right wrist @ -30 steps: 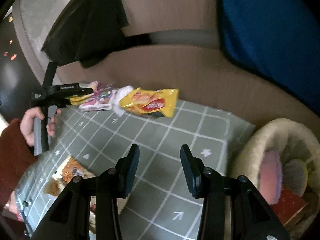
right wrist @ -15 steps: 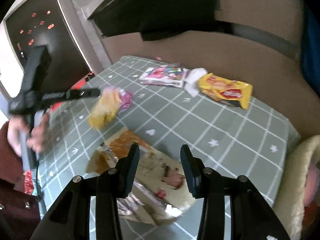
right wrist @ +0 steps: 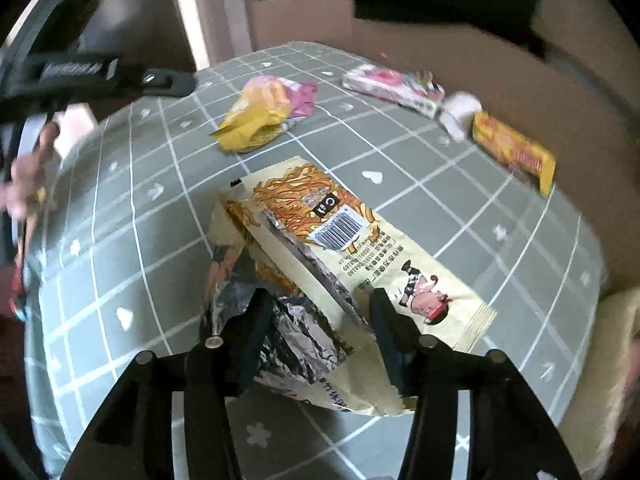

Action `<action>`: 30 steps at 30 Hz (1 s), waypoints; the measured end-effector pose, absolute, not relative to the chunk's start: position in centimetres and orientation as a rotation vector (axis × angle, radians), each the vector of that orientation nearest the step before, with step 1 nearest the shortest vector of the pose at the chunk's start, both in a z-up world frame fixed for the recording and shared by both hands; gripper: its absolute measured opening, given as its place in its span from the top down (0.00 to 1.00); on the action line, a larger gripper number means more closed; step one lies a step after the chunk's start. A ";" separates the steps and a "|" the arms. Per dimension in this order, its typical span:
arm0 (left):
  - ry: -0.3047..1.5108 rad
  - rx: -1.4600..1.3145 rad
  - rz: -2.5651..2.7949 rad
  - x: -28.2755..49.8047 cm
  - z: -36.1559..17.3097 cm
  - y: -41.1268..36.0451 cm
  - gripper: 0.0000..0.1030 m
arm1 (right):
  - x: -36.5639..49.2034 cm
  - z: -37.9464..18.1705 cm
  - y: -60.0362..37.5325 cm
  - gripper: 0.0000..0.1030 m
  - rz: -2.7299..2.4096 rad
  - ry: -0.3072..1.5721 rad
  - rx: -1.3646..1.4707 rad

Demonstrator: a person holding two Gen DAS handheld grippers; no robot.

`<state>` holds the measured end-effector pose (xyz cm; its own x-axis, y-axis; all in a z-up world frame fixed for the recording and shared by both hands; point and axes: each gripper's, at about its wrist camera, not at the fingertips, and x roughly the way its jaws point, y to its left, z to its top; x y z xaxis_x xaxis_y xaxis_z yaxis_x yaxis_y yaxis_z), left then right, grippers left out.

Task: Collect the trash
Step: 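Grasp the pink wrapper with left gripper while right gripper grasps the snack bag and foil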

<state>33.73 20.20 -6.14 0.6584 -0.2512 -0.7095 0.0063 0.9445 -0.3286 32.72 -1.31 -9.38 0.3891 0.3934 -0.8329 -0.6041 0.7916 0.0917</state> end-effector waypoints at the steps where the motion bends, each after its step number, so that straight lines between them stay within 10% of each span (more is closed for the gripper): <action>1: 0.847 -0.343 -0.158 34.0 -6.3 20.4 0.58 | 33.1 -9.2 -1.8 0.50 0.641 0.997 -0.188; 14: 0.939 -0.461 -0.037 40.6 -10.8 17.8 0.54 | 31.5 -8.4 -4.0 0.49 0.694 1.045 -0.028; 21: 0.918 -0.313 -0.042 39.5 -10.3 15.8 0.89 | 29.4 -5.9 -5.4 0.50 0.682 0.939 -0.082; 30: 0.843 -0.214 -0.097 36.3 -7.6 15.7 0.92 | 34.0 -4.4 -7.3 0.50 0.618 0.935 -0.034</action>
<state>36.28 15.69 -7.56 0.6623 -0.1701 -0.7296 0.0007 0.9740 -0.2265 34.00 -7.35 -4.45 0.4353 0.4821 -0.7603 -0.5107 0.8278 0.2325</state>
